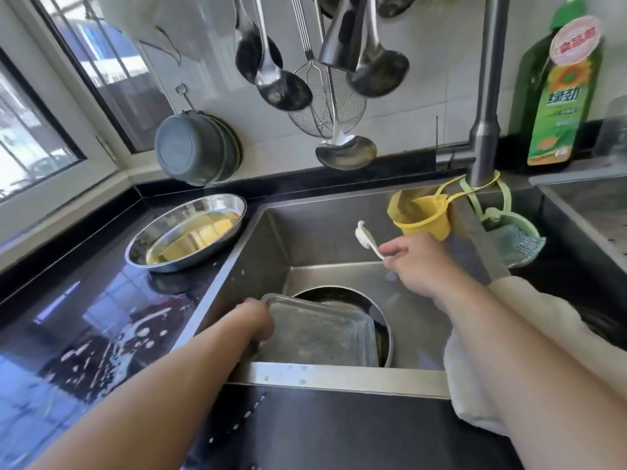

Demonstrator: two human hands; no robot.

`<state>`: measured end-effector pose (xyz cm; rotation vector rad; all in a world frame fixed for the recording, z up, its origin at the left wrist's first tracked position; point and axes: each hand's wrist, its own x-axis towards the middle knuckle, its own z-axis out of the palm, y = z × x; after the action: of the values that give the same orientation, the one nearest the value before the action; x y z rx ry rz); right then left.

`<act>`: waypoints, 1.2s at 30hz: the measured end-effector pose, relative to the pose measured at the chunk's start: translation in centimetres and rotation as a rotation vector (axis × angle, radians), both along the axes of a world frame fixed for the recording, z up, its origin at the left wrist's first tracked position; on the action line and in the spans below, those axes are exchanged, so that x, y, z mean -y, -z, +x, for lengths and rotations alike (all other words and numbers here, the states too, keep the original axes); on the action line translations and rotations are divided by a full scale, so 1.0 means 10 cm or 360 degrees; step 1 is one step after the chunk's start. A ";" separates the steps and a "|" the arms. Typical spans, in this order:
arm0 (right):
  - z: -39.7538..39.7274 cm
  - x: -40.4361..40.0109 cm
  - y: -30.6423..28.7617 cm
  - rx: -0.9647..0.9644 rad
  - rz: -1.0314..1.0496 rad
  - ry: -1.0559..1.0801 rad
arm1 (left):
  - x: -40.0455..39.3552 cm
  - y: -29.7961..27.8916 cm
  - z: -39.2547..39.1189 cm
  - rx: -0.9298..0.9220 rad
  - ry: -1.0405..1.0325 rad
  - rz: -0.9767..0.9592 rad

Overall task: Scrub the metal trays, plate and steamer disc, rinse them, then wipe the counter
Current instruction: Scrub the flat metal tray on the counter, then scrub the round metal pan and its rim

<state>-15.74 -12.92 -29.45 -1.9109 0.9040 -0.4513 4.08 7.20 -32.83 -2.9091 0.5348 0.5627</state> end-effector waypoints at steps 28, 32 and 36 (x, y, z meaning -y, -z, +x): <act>-0.11 -0.22 -0.15 -0.0332 -0.0391 -0.0198 | -0.37 -0.76 -0.02 0.0759 0.0614 -0.0874; 0.16 -0.57 -0.33 -0.0354 -0.0740 -0.0257 | -0.79 -0.83 0.31 0.0824 0.0513 -0.0911; 0.56 -1.06 -0.36 -0.0197 -0.0586 -0.0333 | -1.16 -0.74 0.60 0.0928 0.0463 -0.0810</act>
<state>-10.10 -2.31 -25.85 -2.3646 0.7237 -0.3965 10.05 18.83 -25.46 -3.1172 1.0970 -0.5231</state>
